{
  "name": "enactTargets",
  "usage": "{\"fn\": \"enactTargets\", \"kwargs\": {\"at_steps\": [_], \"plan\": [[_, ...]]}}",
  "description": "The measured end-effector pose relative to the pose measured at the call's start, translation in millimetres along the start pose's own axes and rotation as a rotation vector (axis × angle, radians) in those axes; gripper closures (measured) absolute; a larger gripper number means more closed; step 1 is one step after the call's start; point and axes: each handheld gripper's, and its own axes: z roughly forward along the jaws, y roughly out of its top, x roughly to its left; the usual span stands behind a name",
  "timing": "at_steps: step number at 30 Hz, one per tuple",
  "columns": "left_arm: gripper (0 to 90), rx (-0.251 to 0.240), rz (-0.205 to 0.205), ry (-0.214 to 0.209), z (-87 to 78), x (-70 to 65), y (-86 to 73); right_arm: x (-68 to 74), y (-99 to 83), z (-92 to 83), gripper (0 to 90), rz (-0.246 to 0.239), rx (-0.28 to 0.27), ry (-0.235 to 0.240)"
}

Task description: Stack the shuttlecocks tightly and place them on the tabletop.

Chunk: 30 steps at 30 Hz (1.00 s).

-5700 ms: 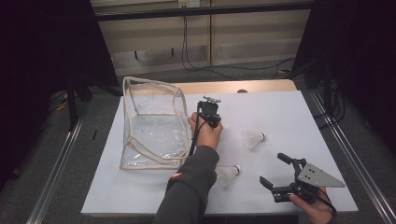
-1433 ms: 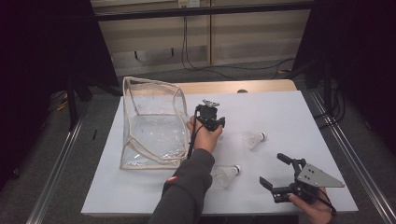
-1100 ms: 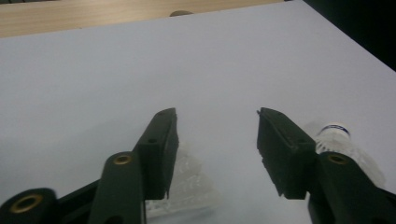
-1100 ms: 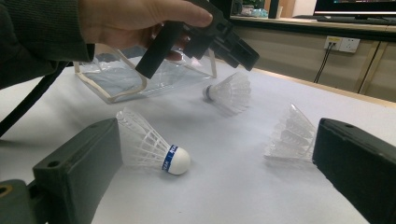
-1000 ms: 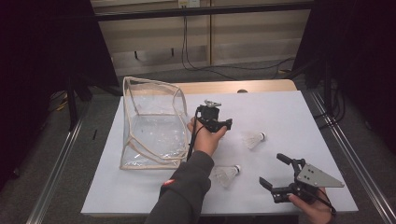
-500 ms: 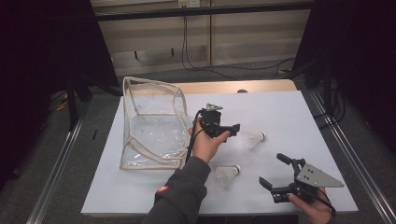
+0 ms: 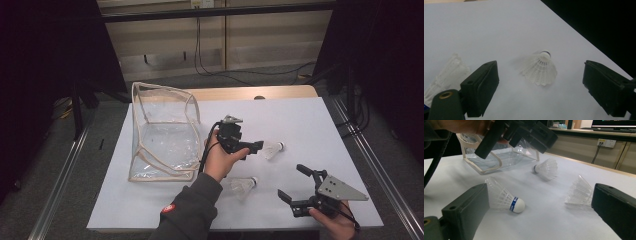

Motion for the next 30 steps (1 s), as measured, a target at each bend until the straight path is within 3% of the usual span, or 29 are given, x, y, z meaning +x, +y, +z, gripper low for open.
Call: {"fn": "enactTargets", "kwargs": {"at_steps": [6,10,18,30], "plan": [[9.7,-0.003,0.017,-0.017,-6.7,-2.6,-2.4,0.0,0.1,-0.3,0.8,0.001,0.000,0.000],[6.0,0.029,0.062,-0.057,-11.3,-7.1,-6.7,0.0,0.0,-0.1,0.8,0.001,0.002,-0.002],[4.4,0.036,0.075,-0.127,-20.7,-16.7,-12.7,0.4,-0.1,0.2,0.9,0.002,0.002,0.001],[4.6,0.053,0.097,-0.157,-31.4,-19.5,-26.9,0.4,-0.4,0.6,0.8,0.002,0.004,0.001]]}}
